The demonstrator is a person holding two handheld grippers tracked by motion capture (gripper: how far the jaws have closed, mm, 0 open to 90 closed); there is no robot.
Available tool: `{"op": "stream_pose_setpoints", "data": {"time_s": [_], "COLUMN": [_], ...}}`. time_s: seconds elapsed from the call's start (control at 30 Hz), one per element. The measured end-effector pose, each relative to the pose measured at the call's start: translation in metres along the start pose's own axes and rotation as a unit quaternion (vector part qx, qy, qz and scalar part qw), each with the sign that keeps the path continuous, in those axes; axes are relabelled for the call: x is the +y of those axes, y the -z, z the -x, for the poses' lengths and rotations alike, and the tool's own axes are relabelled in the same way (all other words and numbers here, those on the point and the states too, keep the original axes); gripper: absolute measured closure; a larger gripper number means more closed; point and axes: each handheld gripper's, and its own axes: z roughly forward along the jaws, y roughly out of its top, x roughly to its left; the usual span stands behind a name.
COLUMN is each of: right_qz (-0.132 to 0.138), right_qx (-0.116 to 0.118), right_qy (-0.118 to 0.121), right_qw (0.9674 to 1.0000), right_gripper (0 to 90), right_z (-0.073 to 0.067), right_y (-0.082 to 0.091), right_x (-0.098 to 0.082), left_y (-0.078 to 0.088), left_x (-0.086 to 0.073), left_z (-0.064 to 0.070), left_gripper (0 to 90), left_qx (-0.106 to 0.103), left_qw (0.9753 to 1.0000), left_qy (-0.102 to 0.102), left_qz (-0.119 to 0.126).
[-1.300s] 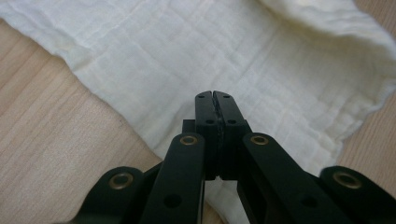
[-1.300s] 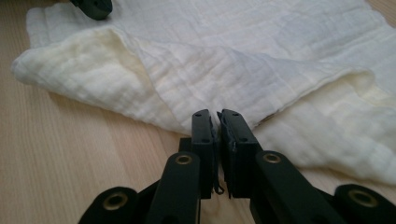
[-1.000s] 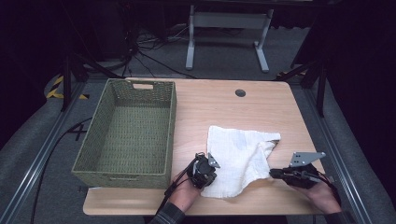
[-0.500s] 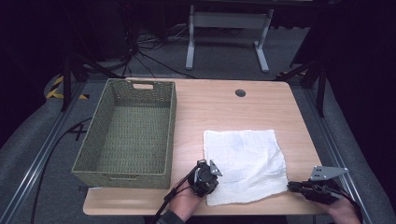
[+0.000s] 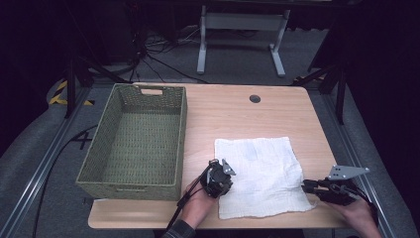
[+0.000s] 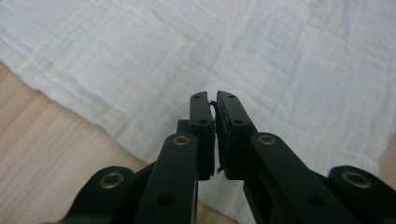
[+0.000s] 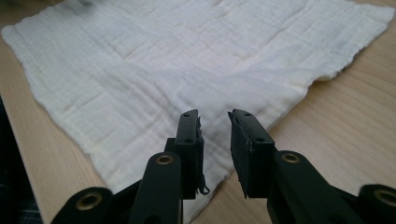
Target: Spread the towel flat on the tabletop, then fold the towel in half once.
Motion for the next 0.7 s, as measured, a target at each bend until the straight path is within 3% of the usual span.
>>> {"op": "stream_pose_setpoints", "data": {"time_s": [0.17, 0.2, 0.3, 0.33, 0.37, 0.57, 0.7], "right_qz": [0.0, 0.001, -0.001, -0.001, -0.001, 0.003, -0.003], "right_qx": [0.001, 0.001, 0.002, 0.001, 0.0, -0.005, -0.008], "right_qy": [0.006, 0.004, 0.004, 0.005, 0.004, 0.0, 0.002], "right_qw": [1.0, 1.0, 1.0, 1.0, 1.0, 1.0, 1.0], "right_gripper": [68.8, 68.0, 66.0, 65.5, 64.8, 60.2, 60.0], "right_z": [0.009, 0.011, 0.019, 0.021, 0.024, 0.04, 0.053], "right_y": [-0.01, -0.012, -0.02, -0.022, -0.024, -0.034, -0.044], "right_x": [0.014, 0.016, 0.026, 0.028, 0.031, 0.047, 0.059], "left_y": [-0.003, -0.003, -0.004, -0.003, -0.005, -0.007, -0.009], "left_x": [0.007, 0.01, 0.015, 0.018, 0.02, 0.029, 0.035], "left_z": [-0.009, -0.011, -0.017, -0.02, -0.022, -0.036, -0.046], "left_gripper": [76.6, 75.1, 71.6, 70.0, 68.6, 61.0, 58.7], "left_qx": [0.007, 0.008, 0.02, 0.021, 0.026, 0.042, 0.056], "left_qw": [0.9998, 0.9999, 0.9995, 0.9996, 0.9991, 0.9981, 0.9976], "left_qy": [0.013, 0.014, 0.017, 0.012, 0.021, 0.032, 0.035], "left_qz": [0.011, 0.002, 0.018, 0.012, 0.025, 0.031, 0.019]}}
